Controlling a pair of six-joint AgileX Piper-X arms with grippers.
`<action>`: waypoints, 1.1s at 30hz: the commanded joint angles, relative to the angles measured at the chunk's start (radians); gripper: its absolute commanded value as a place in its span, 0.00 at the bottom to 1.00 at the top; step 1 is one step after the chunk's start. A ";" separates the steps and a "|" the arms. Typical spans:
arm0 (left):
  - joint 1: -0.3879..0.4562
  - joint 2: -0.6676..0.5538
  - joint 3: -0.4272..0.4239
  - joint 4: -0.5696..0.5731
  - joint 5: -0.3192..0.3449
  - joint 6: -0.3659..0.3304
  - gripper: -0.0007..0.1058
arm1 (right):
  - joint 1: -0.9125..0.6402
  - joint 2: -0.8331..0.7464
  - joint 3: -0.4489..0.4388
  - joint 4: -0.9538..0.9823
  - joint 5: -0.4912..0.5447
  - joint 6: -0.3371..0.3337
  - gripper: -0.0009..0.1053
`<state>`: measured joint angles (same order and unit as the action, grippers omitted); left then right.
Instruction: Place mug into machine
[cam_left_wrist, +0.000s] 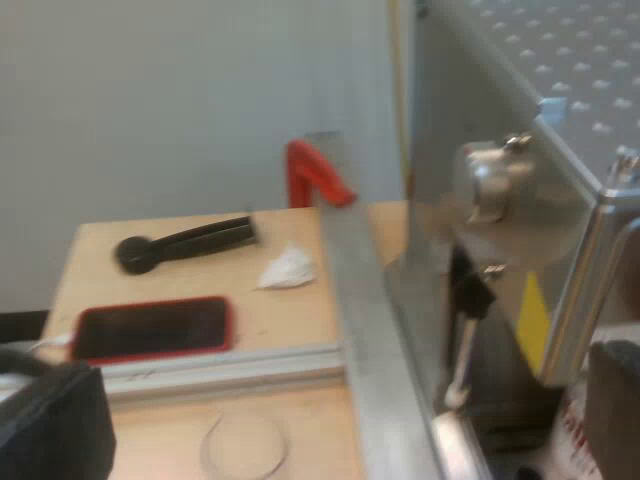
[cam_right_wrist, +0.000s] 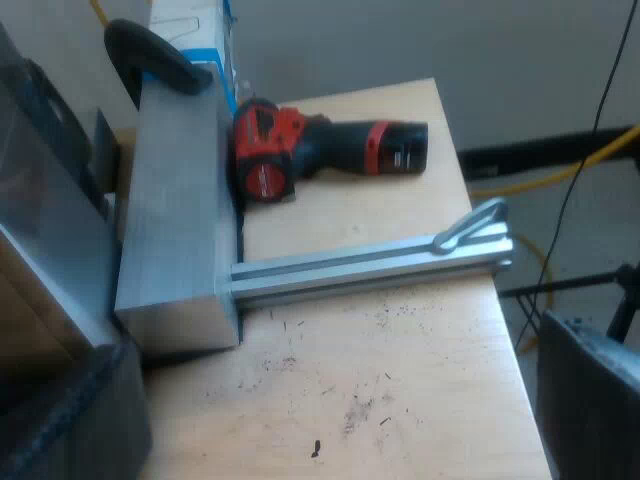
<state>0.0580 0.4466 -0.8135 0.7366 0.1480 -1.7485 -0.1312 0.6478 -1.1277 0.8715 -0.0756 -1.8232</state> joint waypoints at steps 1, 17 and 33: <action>-0.003 -0.069 -0.012 0.071 -0.060 0.003 0.93 | -0.002 -0.063 -0.010 0.033 -0.005 -0.023 0.77; -0.038 -0.405 -0.012 0.322 -0.091 0.003 0.93 | -0.002 -0.465 0.219 0.098 -0.042 -0.041 0.77; -0.040 -0.602 -0.016 0.591 -0.092 0.056 0.93 | 0.000 -0.701 0.360 0.156 -0.042 -0.038 0.77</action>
<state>0.0237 -0.0137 -0.8240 1.3274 0.0625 -1.6905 -0.1292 -0.0068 -0.7709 1.0303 -0.1088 -1.8513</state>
